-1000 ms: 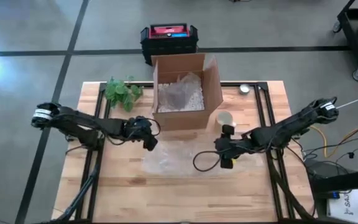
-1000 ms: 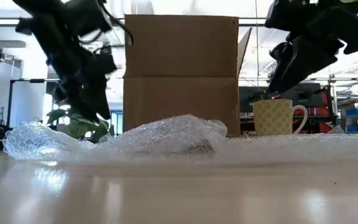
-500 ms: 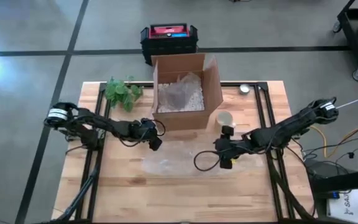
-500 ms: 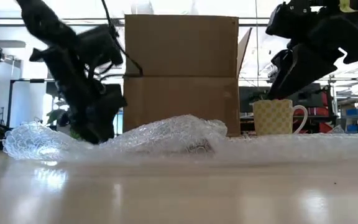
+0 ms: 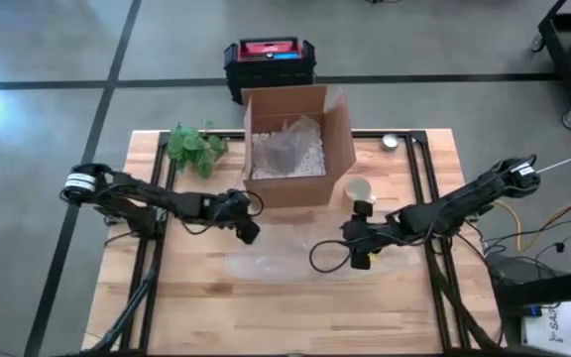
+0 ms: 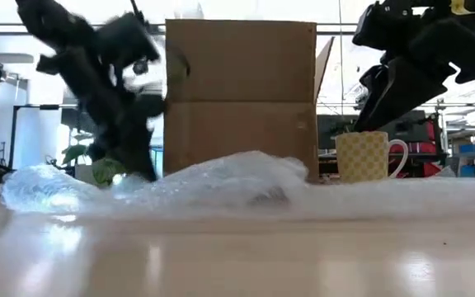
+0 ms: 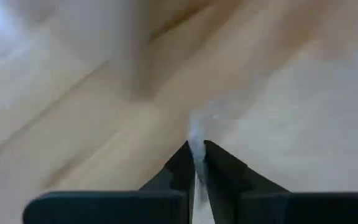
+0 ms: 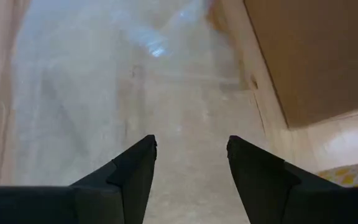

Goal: Wrap mug
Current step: Wrap the yellow mug with a bubble wrap

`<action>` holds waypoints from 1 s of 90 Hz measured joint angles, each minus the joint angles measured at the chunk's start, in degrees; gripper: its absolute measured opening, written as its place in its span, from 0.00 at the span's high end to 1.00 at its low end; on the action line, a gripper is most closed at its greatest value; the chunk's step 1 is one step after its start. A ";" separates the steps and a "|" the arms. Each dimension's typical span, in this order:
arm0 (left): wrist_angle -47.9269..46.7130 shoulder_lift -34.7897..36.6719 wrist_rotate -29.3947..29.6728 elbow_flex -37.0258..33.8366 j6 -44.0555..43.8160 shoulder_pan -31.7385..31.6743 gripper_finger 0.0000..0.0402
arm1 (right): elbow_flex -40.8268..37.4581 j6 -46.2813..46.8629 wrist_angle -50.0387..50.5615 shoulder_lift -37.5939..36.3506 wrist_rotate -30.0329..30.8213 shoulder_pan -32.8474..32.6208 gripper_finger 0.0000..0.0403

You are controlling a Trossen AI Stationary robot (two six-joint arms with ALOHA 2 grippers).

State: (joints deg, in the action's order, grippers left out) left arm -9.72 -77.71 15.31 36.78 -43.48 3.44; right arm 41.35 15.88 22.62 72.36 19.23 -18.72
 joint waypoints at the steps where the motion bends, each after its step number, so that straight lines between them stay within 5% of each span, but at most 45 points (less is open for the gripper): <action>1: 0.02 0.35 0.10 0.28 0.21 0.31 0.98 | 0.22 -0.01 0.33 -0.01 -0.05 0.00 0.54; 33: -0.15 10.22 1.12 6.61 9.22 17.14 1.00 | 9.14 -8.47 13.98 -0.87 1.98 0.00 0.54; 61: 4.92 10.20 1.64 8.26 11.50 31.87 1.00 | 8.19 -12.13 12.04 1.50 8.83 3.29 0.54; 90: 12.35 6.01 2.14 8.15 12.23 37.65 1.00 | 9.68 -21.46 3.68 12.07 9.37 7.51 0.54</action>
State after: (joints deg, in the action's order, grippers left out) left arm 2.64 -71.70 17.45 44.93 -31.25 41.09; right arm 51.03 -5.58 26.30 84.43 28.60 -11.21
